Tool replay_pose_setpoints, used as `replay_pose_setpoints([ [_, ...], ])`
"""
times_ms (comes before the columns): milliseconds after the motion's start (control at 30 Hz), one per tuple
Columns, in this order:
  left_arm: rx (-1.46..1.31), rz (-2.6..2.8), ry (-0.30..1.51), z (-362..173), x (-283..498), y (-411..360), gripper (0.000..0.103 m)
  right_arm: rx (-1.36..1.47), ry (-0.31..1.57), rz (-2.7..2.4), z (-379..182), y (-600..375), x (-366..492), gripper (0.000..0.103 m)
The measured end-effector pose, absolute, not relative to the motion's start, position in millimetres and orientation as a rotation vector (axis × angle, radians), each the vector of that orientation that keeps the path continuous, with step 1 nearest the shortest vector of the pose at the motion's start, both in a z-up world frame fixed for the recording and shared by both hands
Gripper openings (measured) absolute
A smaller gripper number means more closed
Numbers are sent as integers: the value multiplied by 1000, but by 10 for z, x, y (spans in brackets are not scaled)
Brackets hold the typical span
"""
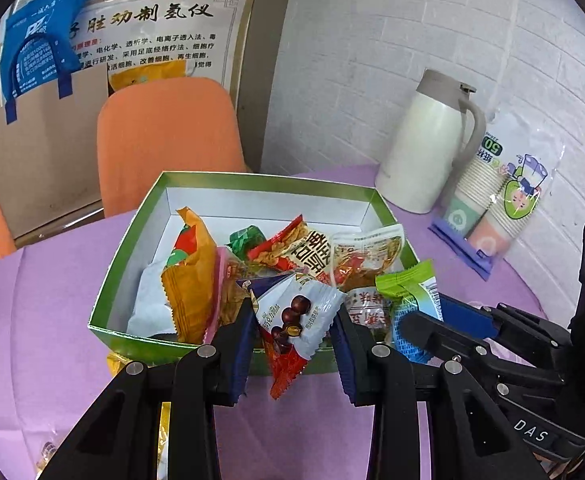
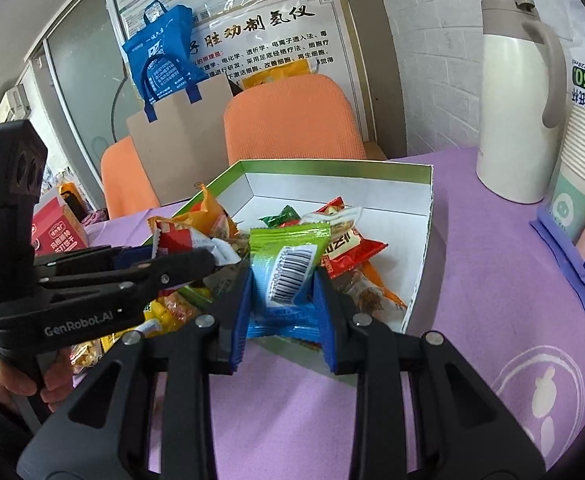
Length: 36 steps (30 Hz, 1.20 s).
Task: Organize snacks
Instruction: 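Lower both held packets into the green box and release them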
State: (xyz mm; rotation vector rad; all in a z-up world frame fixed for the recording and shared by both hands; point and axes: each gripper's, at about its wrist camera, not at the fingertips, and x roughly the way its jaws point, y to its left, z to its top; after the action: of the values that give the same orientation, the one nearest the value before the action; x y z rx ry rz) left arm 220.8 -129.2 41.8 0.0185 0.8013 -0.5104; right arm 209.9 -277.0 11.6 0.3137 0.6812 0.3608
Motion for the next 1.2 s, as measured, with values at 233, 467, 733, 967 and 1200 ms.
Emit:
replay_pose_setpoints([
  [233,33,-480,799,353,2474,-1343,36,304,699,313,35,-2756,2491,32],
  [467,18,-431,800,346,2795,-1347,36,303,672,295,112,-2840,2575,32],
  [733,21,-444,744,452,2821,-1376,72,252,670,257,62,-2886,2571,80],
  [967,-11,-366,732,444,2640,-1197,96,245,627,256,142,-2926,2286,85],
  [1200,-4,-341,689,637,2262,-1092,96,279,539,282,365,-2937,1821,91],
])
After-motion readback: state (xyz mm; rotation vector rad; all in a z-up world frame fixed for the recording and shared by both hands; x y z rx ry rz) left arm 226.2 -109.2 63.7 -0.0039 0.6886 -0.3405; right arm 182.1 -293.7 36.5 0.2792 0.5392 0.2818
